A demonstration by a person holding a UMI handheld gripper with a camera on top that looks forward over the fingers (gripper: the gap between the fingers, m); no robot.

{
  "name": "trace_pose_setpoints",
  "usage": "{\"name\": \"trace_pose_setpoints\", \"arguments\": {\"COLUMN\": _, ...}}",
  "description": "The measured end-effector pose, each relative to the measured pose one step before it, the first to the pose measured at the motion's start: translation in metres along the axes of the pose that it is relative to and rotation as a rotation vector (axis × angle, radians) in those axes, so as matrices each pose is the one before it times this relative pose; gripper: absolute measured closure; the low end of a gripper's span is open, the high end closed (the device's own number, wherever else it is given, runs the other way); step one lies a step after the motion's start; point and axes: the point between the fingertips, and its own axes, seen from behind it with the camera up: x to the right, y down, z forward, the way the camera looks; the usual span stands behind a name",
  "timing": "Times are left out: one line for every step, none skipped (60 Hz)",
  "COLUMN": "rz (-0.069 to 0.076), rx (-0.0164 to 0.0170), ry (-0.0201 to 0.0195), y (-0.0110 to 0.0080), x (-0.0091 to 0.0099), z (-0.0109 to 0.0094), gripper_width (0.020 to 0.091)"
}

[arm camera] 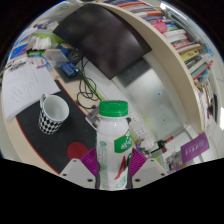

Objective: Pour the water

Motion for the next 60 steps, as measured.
{"name": "trace_pose_setpoints", "arguments": {"rz": -0.0422, "rx": 0.00079, "ry": 0.00427, "y": -0.00251, "x": 0.00114, "z": 0.00309, "gripper_width": 0.0743}}
{"name": "trace_pose_setpoints", "arguments": {"rz": -0.0445, "rx": -0.00421, "ry": 0.00276, "y": -0.00226, "x": 0.00123, "z": 0.00248, "gripper_width": 0.0743}}
{"name": "trace_pose_setpoints", "arguments": {"rz": -0.0445, "rx": -0.00338, "ry": 0.00340, "y": -0.00241, "x": 0.00150, "z": 0.00232, "gripper_width": 0.0742}}
{"name": "trace_pose_setpoints", "arguments": {"rz": -0.0417, "rx": 0.00151, "ry": 0.00265, "y": -0.00365, "x": 0.00127, "z": 0.00205, "gripper_width": 0.0742}}
{"name": "trace_pose_setpoints", "arguments": {"rz": -0.0391, "rx": 0.00472, "ry": 0.00130, "y": -0.00446, "x": 0.00096, "z": 0.00201, "gripper_width": 0.0742}}
{"name": "trace_pose_setpoints", "arguments": {"rz": -0.0377, "rx": 0.00472, "ry": 0.00027, "y": -0.00419, "x": 0.00025, "z": 0.00185, "gripper_width": 0.0741}}
{"name": "trace_pose_setpoints", "arguments": {"rz": -0.0382, "rx": 0.00429, "ry": 0.00091, "y": -0.00404, "x": 0.00045, "z": 0.00167, "gripper_width": 0.0742}}
{"name": "trace_pose_setpoints", "arguments": {"rz": -0.0425, "rx": 0.00620, "ry": -0.00309, "y": -0.00363, "x": 0.00269, "z": 0.00109, "gripper_width": 0.0742}}
{"name": "trace_pose_setpoints", "arguments": {"rz": -0.0407, "rx": 0.00420, "ry": 0.00371, "y": -0.00424, "x": -0.00003, "z": 0.00142, "gripper_width": 0.0742}}
{"name": "trace_pose_setpoints", "arguments": {"rz": -0.0427, "rx": 0.00592, "ry": 0.00203, "y": -0.00397, "x": -0.00118, "z": 0.00492, "gripper_width": 0.0741}}
{"name": "trace_pose_setpoints", "arguments": {"rz": -0.0455, "rx": 0.00298, "ry": 0.00105, "y": -0.00365, "x": -0.00013, "z": 0.00198, "gripper_width": 0.0742}}
{"name": "trace_pose_setpoints", "arguments": {"rz": -0.0447, "rx": 0.00407, "ry": 0.00131, "y": -0.00376, "x": 0.00028, "z": 0.00194, "gripper_width": 0.0739}}
{"name": "trace_pose_setpoints", "arguments": {"rz": -0.0420, "rx": 0.00368, "ry": 0.00271, "y": -0.00356, "x": 0.00025, "z": 0.00211, "gripper_width": 0.0740}}
{"name": "trace_pose_setpoints", "arguments": {"rz": -0.0406, "rx": 0.00158, "ry": 0.00242, "y": -0.00281, "x": -0.00009, "z": 0.00248, "gripper_width": 0.0740}}
{"name": "trace_pose_setpoints", "arguments": {"rz": -0.0396, "rx": -0.00047, "ry": 0.00086, "y": -0.00269, "x": -0.00033, "z": 0.00225, "gripper_width": 0.0740}}
{"name": "trace_pose_setpoints", "arguments": {"rz": -0.0367, "rx": 0.00151, "ry": 0.00039, "y": -0.00275, "x": -0.00028, "z": 0.00210, "gripper_width": 0.0741}}
{"name": "trace_pose_setpoints", "arguments": {"rz": -0.0345, "rx": 0.00539, "ry": -0.00203, "y": -0.00317, "x": 0.00085, "z": 0.00192, "gripper_width": 0.0741}}
{"name": "trace_pose_setpoints", "arguments": {"rz": -0.0303, "rx": 0.00118, "ry": -0.00097, "y": -0.00278, "x": -0.00063, "z": 0.00148, "gripper_width": 0.0743}}
{"name": "trace_pose_setpoints", "arguments": {"rz": -0.0316, "rx": 0.00008, "ry": -0.00079, "y": -0.00230, "x": -0.00097, "z": 0.00195, "gripper_width": 0.0742}}
{"name": "trace_pose_setpoints", "arguments": {"rz": -0.0317, "rx": -0.00217, "ry": -0.00139, "y": -0.00169, "x": -0.00121, "z": 0.00170, "gripper_width": 0.0743}}
{"name": "trace_pose_setpoints", "arguments": {"rz": -0.0302, "rx": -0.00315, "ry": -0.00107, "y": -0.00127, "x": -0.00060, "z": 0.00181, "gripper_width": 0.0742}}
{"name": "trace_pose_setpoints", "arguments": {"rz": -0.0277, "rx": -0.00537, "ry": 0.00018, "y": -0.00101, "x": -0.00079, "z": 0.00210, "gripper_width": 0.0741}}
{"name": "trace_pose_setpoints", "arguments": {"rz": -0.0271, "rx": -0.00674, "ry": -0.00008, "y": -0.00055, "x": -0.00108, "z": 0.00179, "gripper_width": 0.0743}}
{"name": "trace_pose_setpoints", "arguments": {"rz": -0.0274, "rx": -0.00392, "ry": -0.00313, "y": 0.00012, "x": -0.00030, "z": 0.00183, "gripper_width": 0.0741}}
{"name": "trace_pose_setpoints", "arguments": {"rz": -0.0225, "rx": -0.00532, "ry": -0.00358, "y": -0.00067, "x": -0.00186, "z": 0.00163, "gripper_width": 0.0742}}
{"name": "trace_pose_setpoints", "arguments": {"rz": -0.0198, "rx": -0.00408, "ry": -0.00491, "y": -0.00129, "x": -0.00184, "z": 0.00093, "gripper_width": 0.0741}}
{"name": "trace_pose_setpoints", "arguments": {"rz": -0.0197, "rx": -0.00460, "ry": -0.00277, "y": -0.00064, "x": -0.00089, "z": 0.00084, "gripper_width": 0.0742}}
{"name": "trace_pose_setpoints", "arguments": {"rz": -0.0183, "rx": -0.00506, "ry": -0.00061, "y": -0.00042, "x": -0.00043, "z": 0.00103, "gripper_width": 0.0742}}
{"name": "trace_pose_setpoints", "arguments": {"rz": -0.0160, "rx": -0.00465, "ry": 0.00135, "y": -0.00039, "x": 0.00003, "z": 0.00073, "gripper_width": 0.0742}}
{"name": "trace_pose_setpoints", "arguments": {"rz": -0.0138, "rx": -0.00366, "ry": 0.00160, "y": -0.00055, "x": 0.00004, "z": 0.00074, "gripper_width": 0.0741}}
{"name": "trace_pose_setpoints", "arguments": {"rz": -0.0126, "rx": -0.00335, "ry": 0.00059, "y": -0.00037, "x": -0.00024, "z": 0.00102, "gripper_width": 0.0741}}
{"name": "trace_pose_setpoints", "arguments": {"rz": -0.0119, "rx": -0.00582, "ry": -0.00142, "y": 0.00025, "x": -0.00064, "z": 0.00085, "gripper_width": 0.0740}}
{"name": "trace_pose_setpoints", "arguments": {"rz": -0.0089, "rx": -0.00533, "ry": -0.00263, "y": -0.00006, "x": -0.00084, "z": 0.00057, "gripper_width": 0.0740}}
{"name": "trace_pose_setpoints", "arguments": {"rz": -0.0045, "rx": -0.00222, "ry": -0.00214, "y": -0.00058, "x": -0.00063, "z": 0.00034, "gripper_width": 0.0740}}
{"name": "trace_pose_setpoints", "arguments": {"rz": -0.0026, "rx": -0.00167, "ry": 0.00115, "y": -0.00170, "x": -0.00022, "z": -0.00003, "gripper_width": 0.0740}}
{"name": "trace_pose_setpoints", "arguments": {"rz": 0.0020, "rx": 0.00013, "ry": -0.00236, "y": 0.00012, "x": -0.00101, "z": 0.00053, "gripper_width": 0.0742}}
{"name": "trace_pose_setpoints", "arguments": {"rz": 0.0001, "rx": -0.00353, "ry": -0.00069, "y": 0.00032, "x": -0.00075, "z": 0.00041, "gripper_width": 0.0742}}
{"name": "trace_pose_setpoints", "arguments": {"rz": 0.0001, "rx": -0.00479, "ry": -0.00344, "y": 0.00033, "x": -0.00098, "z": -0.00004, "gripper_width": 0.0741}}
{"name": "trace_pose_setpoints", "arguments": {"rz": 0.0012, "rx": -0.00166, "ry": -0.00439, "y": -0.00015, "x": -0.00107, "z": -0.00013, "gripper_width": 0.0740}}
{"name": "trace_pose_setpoints", "arguments": {"rz": 0.0026, "rx": 0.00007, "ry": -0.00309, "y": -0.00044, "x": -0.00082, "z": -0.00007, "gripper_width": 0.0742}}
{"name": "trace_pose_setpoints", "arguments": {"rz": 0.0036, "rx": -0.00020, "ry": -0.00256, "y": -0.00016, "x": -0.00073, "z": 0.00000, "gripper_width": 0.0741}}
{"name": "trace_pose_setpoints", "arguments": {"rz": 0.0043, "rx": -0.00038, "ry": -0.00342, "y": -0.00008, "x": -0.00098, "z": -0.00021, "gripper_width": 0.0741}}
{"name": "trace_pose_setpoints", "arguments": {"rz": 0.0047, "rx": -0.00067, "ry": -0.00284, "y": -0.00068, "x": -0.00071, "z": -0.00042, "gripper_width": 0.0741}}
{"name": "trace_pose_setpoints", "arguments": {"rz": 0.0079, "rx": 0.00370, "ry": -0.00329, "y": -0.00054, "x": -0.00074, "z": -0.00071, "gripper_width": 0.0741}}
{"name": "trace_pose_setpoints", "arguments": {"rz": 0.0114, "rx": 0.00553, "ry": -0.00213, "y": -0.00065, "x": -0.00018, "z": -0.00080, "gripper_width": 0.0740}}
{"name": "trace_pose_setpoints", "arguments": {"rz": 0.0149, "rx": 0.00681, "ry": -0.00094, "y": -0.00061, "x": 0.00038, "z": -0.00110, "gripper_width": 0.0740}}
{"name": "trace_pose_setpoints", "arguments": {"rz": 0.0212, "rx": 0.00800, "ry": -0.00256, "y": -0.00015, "x": 0.00042, "z": -0.00152, "gripper_width": 0.0741}}
{"name": "trace_pose_setpoints", "arguments": {"rz": 0.0257, "rx": 0.00736, "ry": -0.00056, "y": -0.00037, "x": 0.00093, "z": -0.00154, "gripper_width": 0.0740}}
{"name": "trace_pose_setpoints", "arguments": {"rz": 0.0317, "rx": 0.00832, "ry": -0.00263, "y": -0.00048, "x": 0.00118, "z": -0.00207, "gripper_width": 0.0741}}
{"name": "trace_pose_setpoints", "arguments": {"rz": 0.0393, "rx": 0.00931, "ry": -0.00571, "y": -0.00071, "x": 0.00086, "z": -0.00262, "gripper_width": 0.0740}}
{"name": "trace_pose_setpoints", "arguments": {"rz": 0.0477, "rx": 0.01134, "ry": -0.00957, "y": -0.00095, "x": 0.00035, "z": -0.00300, "gripper_width": 0.0738}}
{"name": "trace_pose_setpoints", "arguments": {"rz": 0.0544, "rx": 0.01270, "ry": -0.01043, "y": -0.00103, "x": 0.00065, "z": -0.00347, "gripper_width": 0.0739}}
{"name": "trace_pose_setpoints", "arguments": {"rz": 0.0575, "rx": 0.01206, "ry": -0.00826, "y": -0.00049, "x": 0.00171, "z": -0.00382, "gripper_width": 0.0738}}
{"name": "trace_pose_setpoints", "arguments": {"rz": 0.0500, "rx": 0.00512, "ry": 0.00704, "y": -0.00160, "x": 0.00251, "z": -0.00349, "gripper_width": 0.0738}}
{"name": "trace_pose_setpoints", "arguments": {"rz": 0.0620, "rx": 0.00902, "ry": -0.00728, "y": 0.00080, "x": 0.00175, "z": -0.00307, "gripper_width": 0.0738}}
{"name": "trace_pose_setpoints", "arguments": {"rz": 0.0537, "rx": 0.00960, "ry": -0.01070, "y": 0.00139, "x": 0.00491, "z": -0.00381, "gripper_width": 0.0739}}
{"name": "trace_pose_setpoints", "arguments": {"rz": 0.0591, "rx": 0.00913, "ry": -0.00729, "y": -0.00021, "x": 0.00180, "z": -0.00331, "gripper_width": 0.0737}}
{"name": "trace_pose_setpoints", "arguments": {"rz": 0.0589, "rx": 0.01084, "ry": -0.00968, "y": -0.00047, "x": 0.00144, "z": -0.00386, "gripper_width": 0.0738}}
{"name": "trace_pose_setpoints", "arguments": {"rz": 0.0594, "rx": 0.01296, "ry": -0.00969, "y": -0.00080, "x": 0.00163, "z": -0.00378, "gripper_width": 0.0738}}
{"name": "trace_pose_setpoints", "arguments": {"rz": 0.0602, "rx": 0.01159, "ry": -0.00647, "y": -0.00047, "x": 0.00253, "z": -0.00351, "gripper_width": 0.0739}}
